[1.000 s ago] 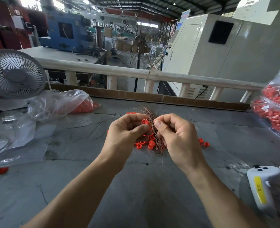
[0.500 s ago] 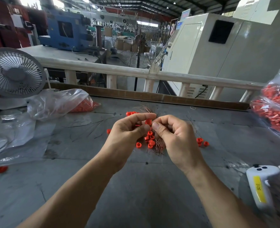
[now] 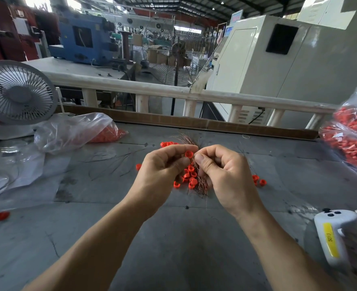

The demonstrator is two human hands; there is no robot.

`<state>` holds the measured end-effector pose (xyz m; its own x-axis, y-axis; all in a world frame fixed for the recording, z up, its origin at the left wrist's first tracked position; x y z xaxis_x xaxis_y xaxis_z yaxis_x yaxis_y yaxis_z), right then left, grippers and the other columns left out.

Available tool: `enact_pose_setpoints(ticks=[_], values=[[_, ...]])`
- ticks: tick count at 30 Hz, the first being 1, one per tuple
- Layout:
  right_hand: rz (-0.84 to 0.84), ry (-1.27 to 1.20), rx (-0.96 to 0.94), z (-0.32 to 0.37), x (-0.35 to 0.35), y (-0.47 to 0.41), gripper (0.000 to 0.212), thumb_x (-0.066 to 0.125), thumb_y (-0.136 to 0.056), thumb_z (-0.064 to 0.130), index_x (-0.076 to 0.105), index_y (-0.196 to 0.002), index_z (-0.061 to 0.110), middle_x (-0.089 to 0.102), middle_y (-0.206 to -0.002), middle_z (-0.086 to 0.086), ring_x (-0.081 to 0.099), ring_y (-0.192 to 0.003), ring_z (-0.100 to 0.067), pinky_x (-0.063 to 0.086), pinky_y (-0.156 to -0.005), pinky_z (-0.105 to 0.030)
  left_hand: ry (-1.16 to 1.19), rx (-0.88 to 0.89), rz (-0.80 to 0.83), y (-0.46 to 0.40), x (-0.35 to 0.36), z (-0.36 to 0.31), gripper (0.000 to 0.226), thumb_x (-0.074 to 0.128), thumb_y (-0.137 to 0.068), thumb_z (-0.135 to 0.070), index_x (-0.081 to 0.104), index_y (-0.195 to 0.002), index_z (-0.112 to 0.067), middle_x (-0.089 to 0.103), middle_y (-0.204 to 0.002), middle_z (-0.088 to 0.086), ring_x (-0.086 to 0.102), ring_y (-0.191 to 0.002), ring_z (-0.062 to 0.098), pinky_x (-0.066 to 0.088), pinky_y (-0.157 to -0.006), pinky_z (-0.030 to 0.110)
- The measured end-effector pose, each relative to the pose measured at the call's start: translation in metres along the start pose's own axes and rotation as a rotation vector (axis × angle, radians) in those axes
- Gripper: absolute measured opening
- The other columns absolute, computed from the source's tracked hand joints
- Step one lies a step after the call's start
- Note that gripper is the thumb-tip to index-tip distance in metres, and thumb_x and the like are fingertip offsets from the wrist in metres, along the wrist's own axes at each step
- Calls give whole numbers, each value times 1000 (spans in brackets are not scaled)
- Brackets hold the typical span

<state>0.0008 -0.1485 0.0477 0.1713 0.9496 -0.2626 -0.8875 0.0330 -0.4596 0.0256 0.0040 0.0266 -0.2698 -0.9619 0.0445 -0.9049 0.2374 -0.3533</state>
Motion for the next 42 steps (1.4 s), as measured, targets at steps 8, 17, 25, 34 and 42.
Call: enact_pose_setpoints(ticks=[8,17,25,34,42], values=[[37,28,-6,-1,1,-1,15,67,-98,24,71,-83,25,63,-61,6,52,-52,-1,41,-50,-14,-73,9,34,-1,-3,2,37,56,-102,-4,74,-123,-29,64,-69,-10,53,-66,11,50,-66,23],[27,26,15,-5,0,-2,13,67,-96,26,72,-84,25,61,-59,6,51,-52,-3,41,-50,-16,65,-9,-5,-3,-3,4,20,63,-97,-2,69,-113,-12,71,-82,-7,60,-69,9,50,-61,22],[45,-12,15,-5,1,-1,13,67,-96,27,72,-85,24,59,-59,9,50,-53,-2,40,-51,-14,76,-11,-27,-3,-5,1,21,63,-97,-1,73,-112,-12,71,-85,2,56,-69,15,50,-61,27],[-1,31,-19,0,-3,-1,12,70,-96,23,73,-85,24,69,-68,-1,59,-60,-4,47,-57,-15,149,-46,-47,-1,-6,-1,24,60,-98,-4,78,-110,-15,74,-97,17,62,-76,18,54,-69,29],[-1,18,-15,0,-3,-2,11,70,-94,26,73,-84,23,66,-65,-10,53,-57,-7,44,-53,-19,262,-77,-34,0,-5,-2,23,69,-83,-15,81,-102,-15,73,-94,16,64,-74,16,57,-72,27]])
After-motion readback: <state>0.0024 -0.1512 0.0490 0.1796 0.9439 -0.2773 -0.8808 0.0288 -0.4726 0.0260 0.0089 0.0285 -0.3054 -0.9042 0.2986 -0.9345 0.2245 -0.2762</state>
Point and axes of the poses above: each hand's wrist, its own y-axis away from the middle knuckle, its own x-axis out of the palm, z = x × y, the point moved 6 cm from there along -y, towards the middle knuckle
